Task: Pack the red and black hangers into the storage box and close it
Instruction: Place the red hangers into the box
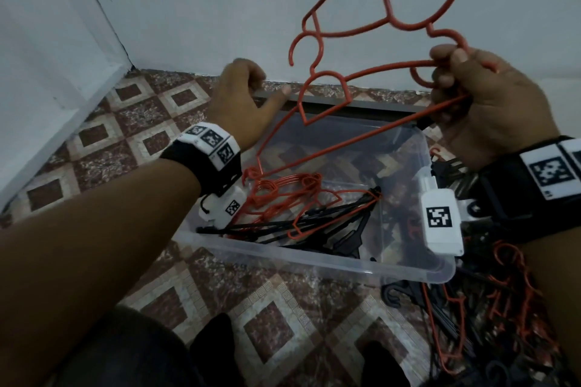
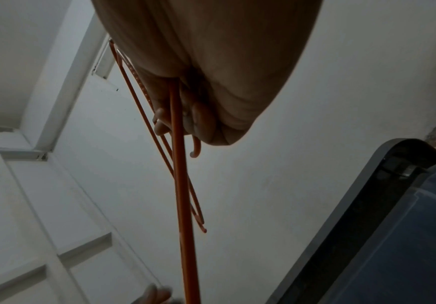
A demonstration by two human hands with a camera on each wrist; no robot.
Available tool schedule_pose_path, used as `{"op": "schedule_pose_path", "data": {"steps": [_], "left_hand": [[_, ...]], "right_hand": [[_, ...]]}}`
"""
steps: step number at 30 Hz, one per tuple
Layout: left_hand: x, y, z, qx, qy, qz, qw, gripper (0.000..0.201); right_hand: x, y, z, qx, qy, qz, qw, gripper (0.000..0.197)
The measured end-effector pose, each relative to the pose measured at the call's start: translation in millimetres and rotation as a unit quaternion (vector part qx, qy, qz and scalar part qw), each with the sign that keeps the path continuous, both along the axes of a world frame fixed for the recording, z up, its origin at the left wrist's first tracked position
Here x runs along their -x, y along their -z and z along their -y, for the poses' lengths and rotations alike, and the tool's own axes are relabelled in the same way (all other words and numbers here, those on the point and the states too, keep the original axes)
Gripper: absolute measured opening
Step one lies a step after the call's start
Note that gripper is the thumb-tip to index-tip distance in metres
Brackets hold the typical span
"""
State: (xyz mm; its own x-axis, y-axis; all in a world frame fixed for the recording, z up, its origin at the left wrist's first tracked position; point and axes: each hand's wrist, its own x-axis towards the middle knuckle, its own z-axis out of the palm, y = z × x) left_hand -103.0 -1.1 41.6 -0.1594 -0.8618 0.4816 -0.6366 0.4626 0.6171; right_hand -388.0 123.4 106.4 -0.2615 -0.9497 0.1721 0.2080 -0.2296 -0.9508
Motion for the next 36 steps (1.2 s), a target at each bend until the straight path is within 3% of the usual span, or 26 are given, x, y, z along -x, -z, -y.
{"op": "schedule_pose_path", "data": {"steps": [2,4,6,10,12,14,17,26,31,36], "left_hand": [[6,-9,3,-0.131,0.053,-0.051,0.989,0.06],[12,-11,-1,-0.22,0.123,-0.085,0.964,0.05],[13,-9,-5,-0.208,0.159,-0.102,0.96,0.03],[2,-13,-5,-0.199,0.186,-0.076,0.959,0.021],[-6,-13,-2,-0.203,0.209,-0.026,0.956,0.012],[-13,-13,-1,-0.166,0.203,0.054,0.964,0.009],[-16,-16,-7,-0.11,0.176,0.144,0.968,0.006],[16,-24,-21,0.034,0.21,0.217,0.953,0.018],[21,-26,-24,-0.003,0.187,0.206,0.96,0.015],[30,-25,-32,-0.059,0.158,0.152,0.974,0.023]], "right_hand": [[-6,4,3,-0.011,-0.019,-0.001,1.0,0.018],[-10,7,4,-0.021,-0.034,0.006,0.999,0.02],[-11,11,5,-0.034,-0.031,-0.006,0.999,0.02],[-2,16,6,-0.073,0.031,-0.007,0.997,0.025],[7,15,3,-0.095,0.094,-0.114,0.984,0.029],[17,16,1,-0.101,0.145,-0.286,0.942,0.03],[18,18,0,-0.078,0.162,-0.382,0.907,0.029],[0,17,0,-0.083,0.185,-0.503,0.84,0.025],[3,14,0,-0.108,0.206,-0.513,0.826,0.032],[3,17,1,-0.144,0.19,-0.499,0.833,0.034]]}}
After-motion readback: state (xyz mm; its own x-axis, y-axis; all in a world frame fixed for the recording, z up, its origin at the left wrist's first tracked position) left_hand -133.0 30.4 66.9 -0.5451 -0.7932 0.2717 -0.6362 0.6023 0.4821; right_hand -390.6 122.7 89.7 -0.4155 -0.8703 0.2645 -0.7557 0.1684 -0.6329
